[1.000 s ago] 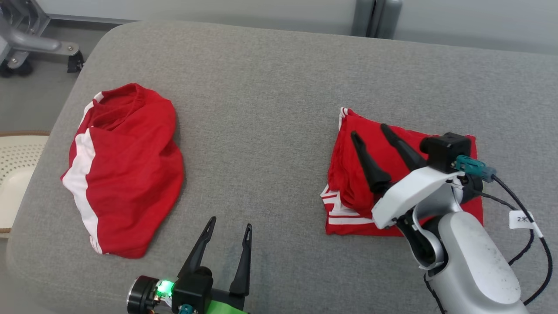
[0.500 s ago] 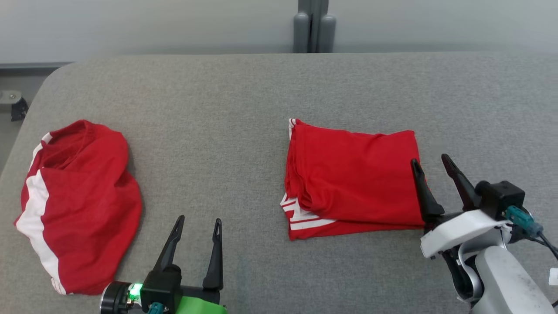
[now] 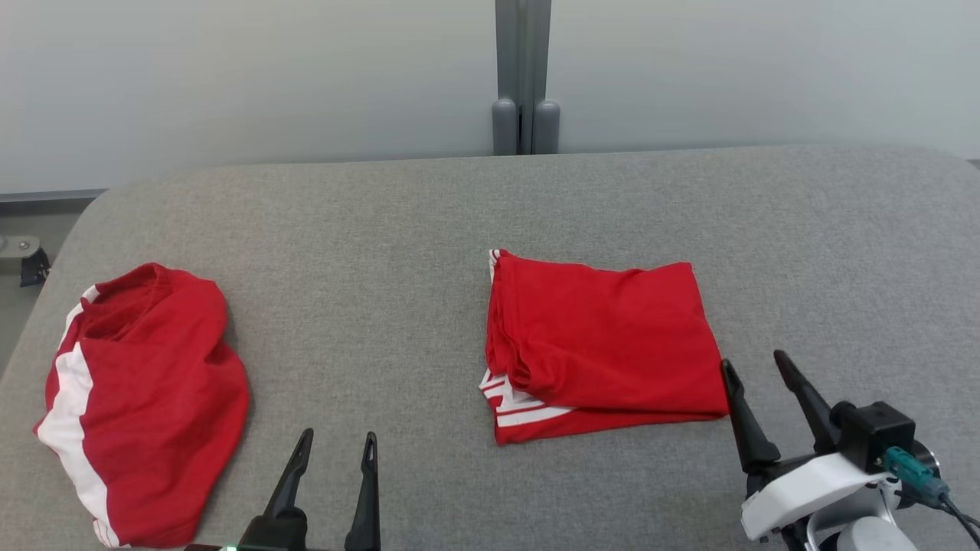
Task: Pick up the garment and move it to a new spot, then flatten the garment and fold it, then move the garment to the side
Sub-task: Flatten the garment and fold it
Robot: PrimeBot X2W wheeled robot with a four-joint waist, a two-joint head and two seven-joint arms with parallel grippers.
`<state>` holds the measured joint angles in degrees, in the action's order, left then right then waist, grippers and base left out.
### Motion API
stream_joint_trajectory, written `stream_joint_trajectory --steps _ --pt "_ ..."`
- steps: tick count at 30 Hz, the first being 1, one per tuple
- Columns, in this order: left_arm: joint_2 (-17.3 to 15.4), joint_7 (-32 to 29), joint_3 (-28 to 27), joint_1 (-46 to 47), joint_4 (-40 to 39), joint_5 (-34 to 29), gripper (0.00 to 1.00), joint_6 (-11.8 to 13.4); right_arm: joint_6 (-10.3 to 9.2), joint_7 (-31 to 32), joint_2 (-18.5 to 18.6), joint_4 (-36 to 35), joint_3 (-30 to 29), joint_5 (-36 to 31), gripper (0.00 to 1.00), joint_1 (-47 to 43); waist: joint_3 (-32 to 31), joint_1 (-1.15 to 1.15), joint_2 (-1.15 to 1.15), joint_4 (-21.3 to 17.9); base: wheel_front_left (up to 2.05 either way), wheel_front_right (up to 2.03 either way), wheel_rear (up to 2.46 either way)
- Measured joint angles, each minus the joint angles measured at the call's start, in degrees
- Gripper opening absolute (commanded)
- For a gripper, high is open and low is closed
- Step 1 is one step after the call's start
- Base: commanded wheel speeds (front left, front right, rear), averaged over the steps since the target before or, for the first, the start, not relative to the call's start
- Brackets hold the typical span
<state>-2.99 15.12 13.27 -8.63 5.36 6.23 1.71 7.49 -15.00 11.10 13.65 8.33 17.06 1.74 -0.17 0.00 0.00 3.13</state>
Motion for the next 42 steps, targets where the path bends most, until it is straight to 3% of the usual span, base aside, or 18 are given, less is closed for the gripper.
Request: stream_joint_trajectory --steps 1,2,7,14,23,27,30,33,34,36,42 --pt "0.01 0.0 0.0 -0.06 0.05 -0.01 1.0 -0.05 0.0 0.0 -0.02 0.11 0.42 -0.11 0.58 -0.44 -0.18 0.0 0.0 0.14 0.0 0.0 0.0" --pt "0.01 0.0 0.08 -0.1 0.14 -0.14 1.0 -0.21 0.0 0.0 -0.05 0.56 1.04 -0.12 0.0 -0.59 -0.33 0.0 0.0 0.4 0.0 0.0 0.0" --pt "0.04 0.0 0.81 -0.08 0.21 -0.48 1.0 -0.76 -0.01 -0.01 -0.65 5.71 4.63 -0.7 0.0 3.01 -0.4 0.0 0.0 2.29 0.0 0.0 0.0" --pt "0.11 0.0 2.79 0.32 1.51 -0.36 1.0 -1.46 0.0 -0.04 -3.79 22.91 11.93 1.02 0.0 15.76 0.46 0.0 0.0 6.4 0.0 0.0 0.0" --pt "0.12 0.0 5.04 1.53 2.52 1.22 1.0 -0.7 0.0 -0.05 -7.04 42.05 14.04 2.93 0.0 23.8 1.9 0.0 0.0 12.36 0.0 0.0 0.0" --pt "0.11 0.0 4.95 1.7 2.48 1.31 1.0 -0.41 0.0 -0.04 -8.18 41.7 20.2 6.45 0.0 23.54 2.44 0.0 0.0 14.01 0.0 0.0 0.0" --pt "0.11 0.0 4.66 1.74 2.4 1.32 1.0 -0.12 0.01 -0.04 -8.39 36.31 25.88 11.44 0.0 22.47 2.88 0.0 0.0 13.97 0.0 0.0 0.0" --pt "0.13 0.0 4.23 1.82 2.13 1.32 1.0 0.11 0.01 -0.05 -8.44 30.65 26.83 13.08 0.0 22.18 3.01 0.0 0.0 13.02 0.0 0.0 0.0" --pt "0.11 0.0 4.01 1.85 1.87 1.32 1.0 0.33 0.01 -0.04 -8.43 28.77 26.14 12.83 0.28 22.0 3.0 0.0 0.0 12.51 0.0 0.0 0.0" --pt "0.13 0.0 3.72 1.88 1.44 1.4 1.0 0.44 0.01 -0.04 -7.78 25.05 23.83 11.1 1.0 21.15 2.92 0.0 0.0 11.43 0.0 0.0 0.0" --pt "0.13 0.0 2.12 1.91 0.49 1.81 1.0 0.77 -0.01 -0.05 -3.87 10.9 12.76 5.98 1.0 15.05 2.52 0.0 0.0 7.24 0.0 0.0 0.0"
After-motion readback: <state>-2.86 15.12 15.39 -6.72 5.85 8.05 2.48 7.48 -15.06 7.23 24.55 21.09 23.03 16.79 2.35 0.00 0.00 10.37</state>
